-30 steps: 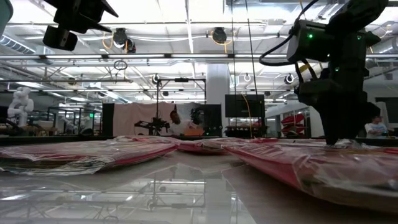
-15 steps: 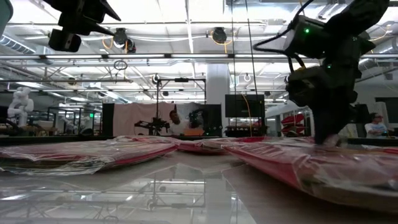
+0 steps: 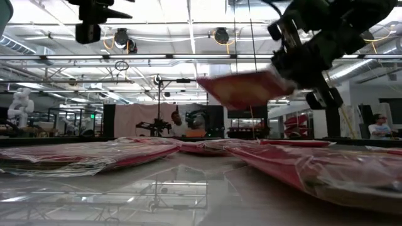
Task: Sort popcorn bags into baskets
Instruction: Put the red popcorn bag into the green bin
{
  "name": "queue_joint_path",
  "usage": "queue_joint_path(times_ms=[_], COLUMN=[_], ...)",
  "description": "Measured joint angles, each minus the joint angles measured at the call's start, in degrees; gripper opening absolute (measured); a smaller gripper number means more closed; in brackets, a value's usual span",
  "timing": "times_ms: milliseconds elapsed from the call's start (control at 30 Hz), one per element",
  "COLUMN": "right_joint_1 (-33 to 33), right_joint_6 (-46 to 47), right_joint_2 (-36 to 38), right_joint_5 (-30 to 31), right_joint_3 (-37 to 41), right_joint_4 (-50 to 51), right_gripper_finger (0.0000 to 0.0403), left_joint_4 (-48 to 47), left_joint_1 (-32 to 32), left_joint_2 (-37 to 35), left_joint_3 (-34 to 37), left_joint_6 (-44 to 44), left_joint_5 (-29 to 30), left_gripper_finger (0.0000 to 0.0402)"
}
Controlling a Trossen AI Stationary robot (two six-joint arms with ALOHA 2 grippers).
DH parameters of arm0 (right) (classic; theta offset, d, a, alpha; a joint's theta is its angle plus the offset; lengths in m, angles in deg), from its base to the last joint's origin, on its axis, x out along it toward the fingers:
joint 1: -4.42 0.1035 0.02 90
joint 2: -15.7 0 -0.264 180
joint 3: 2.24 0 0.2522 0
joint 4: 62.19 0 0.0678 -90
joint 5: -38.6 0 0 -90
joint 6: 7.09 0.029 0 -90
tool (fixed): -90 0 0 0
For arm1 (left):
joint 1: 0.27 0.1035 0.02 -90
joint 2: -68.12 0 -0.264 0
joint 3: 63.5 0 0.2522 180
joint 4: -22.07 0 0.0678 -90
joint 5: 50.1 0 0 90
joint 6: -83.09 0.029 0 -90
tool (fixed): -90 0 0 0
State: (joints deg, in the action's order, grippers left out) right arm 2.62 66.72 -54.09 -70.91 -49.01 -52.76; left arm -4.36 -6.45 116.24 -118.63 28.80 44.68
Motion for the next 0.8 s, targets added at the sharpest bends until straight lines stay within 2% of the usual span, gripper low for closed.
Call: queue_joint_path(times_ms=[133, 233, 567, 667, 800], right_joint_1=[0.0, 0.0, 0.0, 0.0, 0.0], right_joint_6=[4.6, 7.0, 8.8, 9.5, 11.9], right_joint_2=[0.3, 0.3, 0.3, 0.3, -1.2], right_joint_5=[-3.7, -5.0, -6.4, -7.4, -7.8], right_joint_3=[0.0, 0.0, 0.0, 0.0, 0.0], right_joint_4=[-8.8, -15.6, -31.5, -33.0, -38.8], right_gripper_finger=[0.0008, 0.0008, 0.0008, 0.0008, 0.0008], left_joint_4=[1.2, 1.2, 9.9, 12.5, 15.2], left_joint_1=[0.1, 0.5, 1.4, 2.2, 3.4], left_joint_2=[0.0, 0.0, 0.0, 0.0, 0.0], left_joint_3=[0.0, -0.1, -0.2, -0.2, -0.2], left_joint_6=[5.7, 7.3, 17.8, 21.0, 22.8], left_joint_5=[-0.3, -1.0, -1.8, -1.8, -2.9], left_gripper_finger=[0.0145, 0.0171, 0.0300, 0.0310, 0.0301])
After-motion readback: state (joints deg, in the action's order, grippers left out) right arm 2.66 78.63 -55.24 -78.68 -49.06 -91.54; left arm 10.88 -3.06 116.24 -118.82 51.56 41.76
